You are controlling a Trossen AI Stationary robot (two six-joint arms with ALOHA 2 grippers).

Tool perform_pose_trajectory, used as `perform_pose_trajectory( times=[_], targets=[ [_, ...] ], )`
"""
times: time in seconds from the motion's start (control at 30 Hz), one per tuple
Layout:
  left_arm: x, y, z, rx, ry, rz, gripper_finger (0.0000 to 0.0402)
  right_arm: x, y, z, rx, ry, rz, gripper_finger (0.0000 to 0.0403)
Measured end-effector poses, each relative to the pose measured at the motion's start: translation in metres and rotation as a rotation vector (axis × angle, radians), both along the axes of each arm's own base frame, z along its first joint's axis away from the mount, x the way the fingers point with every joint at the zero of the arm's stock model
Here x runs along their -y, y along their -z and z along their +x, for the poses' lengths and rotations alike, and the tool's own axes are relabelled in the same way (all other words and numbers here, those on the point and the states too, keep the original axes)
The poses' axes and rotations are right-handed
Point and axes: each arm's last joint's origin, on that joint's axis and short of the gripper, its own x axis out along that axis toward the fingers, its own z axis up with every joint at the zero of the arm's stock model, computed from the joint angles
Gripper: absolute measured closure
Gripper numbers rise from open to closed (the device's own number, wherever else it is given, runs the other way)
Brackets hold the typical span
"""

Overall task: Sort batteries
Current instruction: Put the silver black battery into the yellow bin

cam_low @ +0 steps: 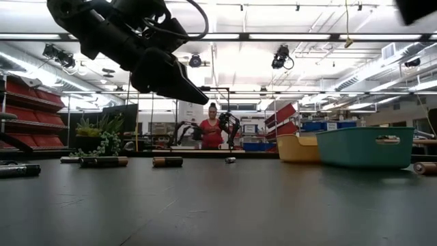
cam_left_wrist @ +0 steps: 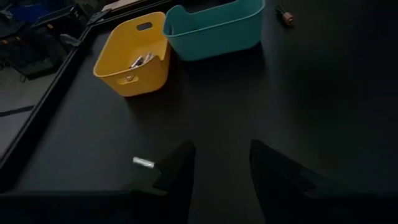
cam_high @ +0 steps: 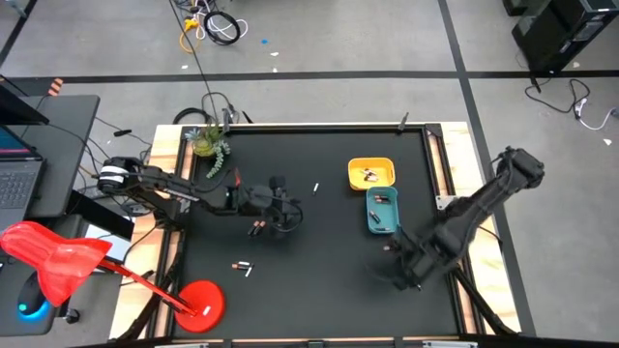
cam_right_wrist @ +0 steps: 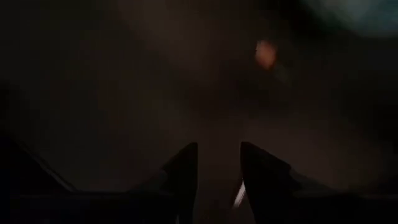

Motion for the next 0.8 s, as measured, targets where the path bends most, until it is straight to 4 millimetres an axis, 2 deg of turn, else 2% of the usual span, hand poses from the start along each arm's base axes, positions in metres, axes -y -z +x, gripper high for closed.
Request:
perform_pose_trajectory(
  times=[0.17,0.33,0.8],
  targets=[
    [0.008,0.001,-0.001,-0.004,0.007,-0.039,0.0245,-0.03,0.027,-0.006,-0.169,0.096,0.041,0.0273],
    [0.015,0.003,-0.002,-0.03,0.025,-0.046,0.0245,-0.045,0.052,-0.006,-0.254,0.068,-0.003,0.0269],
    [0.015,0.005,-0.003,-0.047,0.025,-0.044,0.0245,-0.06,0.062,-0.036,-0.172,0.185,-0.125,0.0272]
  ],
)
